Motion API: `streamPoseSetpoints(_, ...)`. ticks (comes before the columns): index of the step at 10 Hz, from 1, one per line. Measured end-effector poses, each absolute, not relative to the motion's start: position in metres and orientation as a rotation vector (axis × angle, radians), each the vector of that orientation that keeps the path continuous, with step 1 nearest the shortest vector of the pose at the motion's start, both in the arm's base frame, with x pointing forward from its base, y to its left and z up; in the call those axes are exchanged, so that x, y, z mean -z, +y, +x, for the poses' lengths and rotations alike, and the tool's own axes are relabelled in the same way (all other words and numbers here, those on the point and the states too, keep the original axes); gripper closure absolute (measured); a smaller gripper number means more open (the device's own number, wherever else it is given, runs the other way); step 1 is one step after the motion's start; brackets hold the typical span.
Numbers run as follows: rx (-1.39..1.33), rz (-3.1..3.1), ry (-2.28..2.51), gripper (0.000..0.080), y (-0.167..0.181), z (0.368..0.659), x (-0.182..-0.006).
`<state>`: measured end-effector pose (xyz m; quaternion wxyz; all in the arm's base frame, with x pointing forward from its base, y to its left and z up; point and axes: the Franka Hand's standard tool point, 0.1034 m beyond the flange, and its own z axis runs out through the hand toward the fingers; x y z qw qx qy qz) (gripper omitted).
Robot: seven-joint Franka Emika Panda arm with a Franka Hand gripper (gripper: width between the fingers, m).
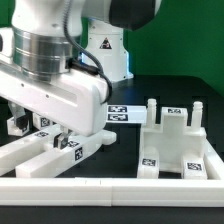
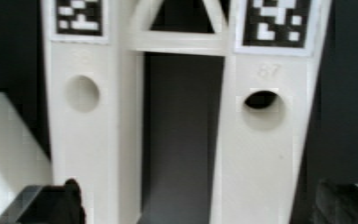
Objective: Assemble chair
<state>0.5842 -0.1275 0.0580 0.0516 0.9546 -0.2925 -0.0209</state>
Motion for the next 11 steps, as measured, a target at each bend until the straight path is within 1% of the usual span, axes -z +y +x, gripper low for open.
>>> streamPoseSetpoints(1,0.054,2.921,-0.944,0.0150,-0.126,0.578,-0.056)
streamPoseSetpoints(3,0.020,2.957,-1.032,0.0150,-0.122,0.579,-0.052)
streamPoseSetpoints(6,0.031,2.939,-1.051,0.0150,-0.106,0.578,-0.035)
streamPoseSetpoints(8,0.042,2.924,-1.066,0.0150,-0.096,0.579,-0.027)
streamPoseSetpoints(11,0.055,2.910,-1.060,0.0150,-0.099,0.574,-0.015)
